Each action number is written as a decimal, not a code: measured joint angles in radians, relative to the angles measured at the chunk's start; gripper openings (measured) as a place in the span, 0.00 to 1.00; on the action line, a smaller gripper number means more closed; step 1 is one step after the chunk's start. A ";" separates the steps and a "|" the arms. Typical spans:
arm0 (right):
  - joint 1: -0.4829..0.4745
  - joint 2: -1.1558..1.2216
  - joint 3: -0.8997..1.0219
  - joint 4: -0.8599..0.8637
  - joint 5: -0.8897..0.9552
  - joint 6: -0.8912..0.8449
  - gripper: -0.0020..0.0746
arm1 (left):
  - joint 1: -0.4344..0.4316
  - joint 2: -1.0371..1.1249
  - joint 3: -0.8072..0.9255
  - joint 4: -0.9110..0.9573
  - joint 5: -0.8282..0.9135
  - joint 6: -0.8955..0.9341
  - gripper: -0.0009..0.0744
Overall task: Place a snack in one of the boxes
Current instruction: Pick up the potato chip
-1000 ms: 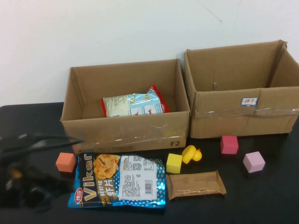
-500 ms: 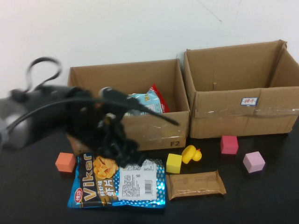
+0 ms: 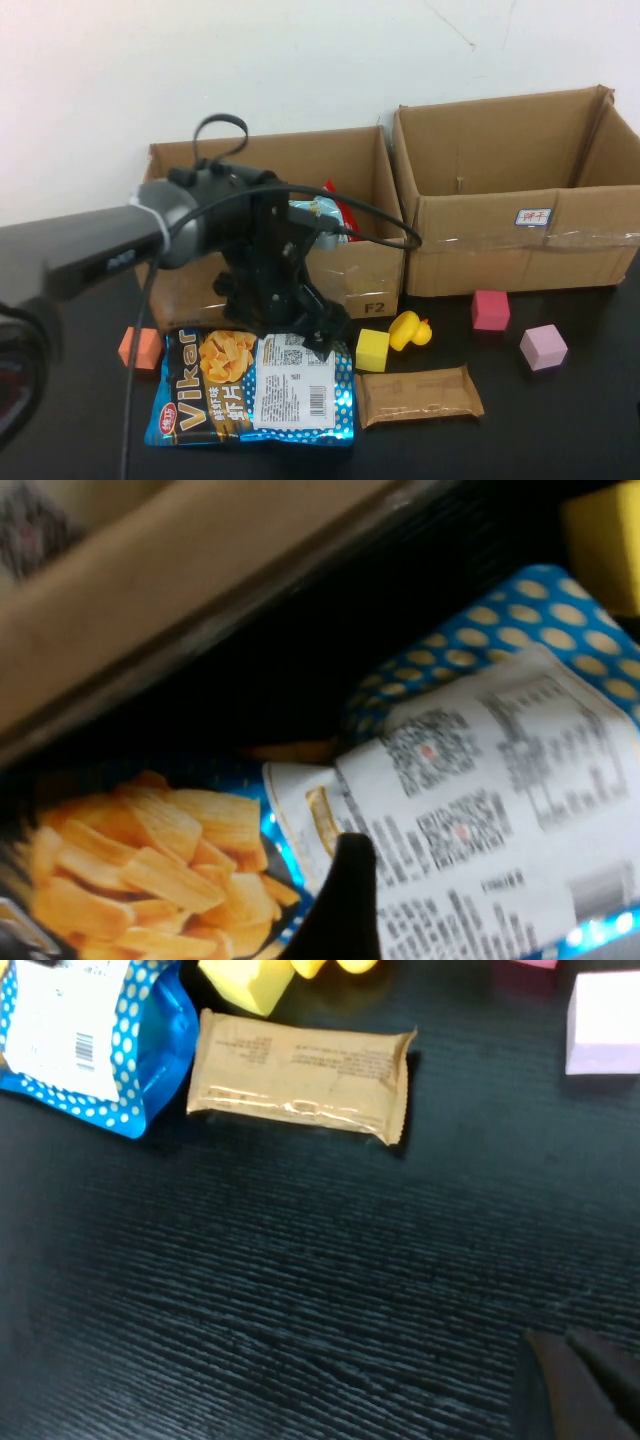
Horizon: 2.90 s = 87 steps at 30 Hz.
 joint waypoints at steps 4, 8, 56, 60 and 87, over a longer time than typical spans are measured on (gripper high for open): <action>0.000 0.000 0.000 0.006 0.004 -0.005 0.03 | 0.000 0.053 -0.012 0.014 0.006 -0.121 0.86; 0.000 0.000 0.000 0.009 0.010 -0.009 0.03 | 0.000 0.100 -0.015 0.037 0.035 -0.203 0.83; 0.000 0.000 0.000 0.096 0.048 -0.101 0.03 | 0.117 -0.140 0.433 0.152 -0.313 -0.380 0.87; 0.000 0.000 0.000 0.096 0.048 -0.101 0.03 | 0.145 -0.061 0.386 0.151 -0.359 -0.396 0.91; 0.000 0.000 -0.002 0.137 0.058 -0.120 0.03 | 0.150 0.011 0.271 0.074 -0.195 -0.273 0.21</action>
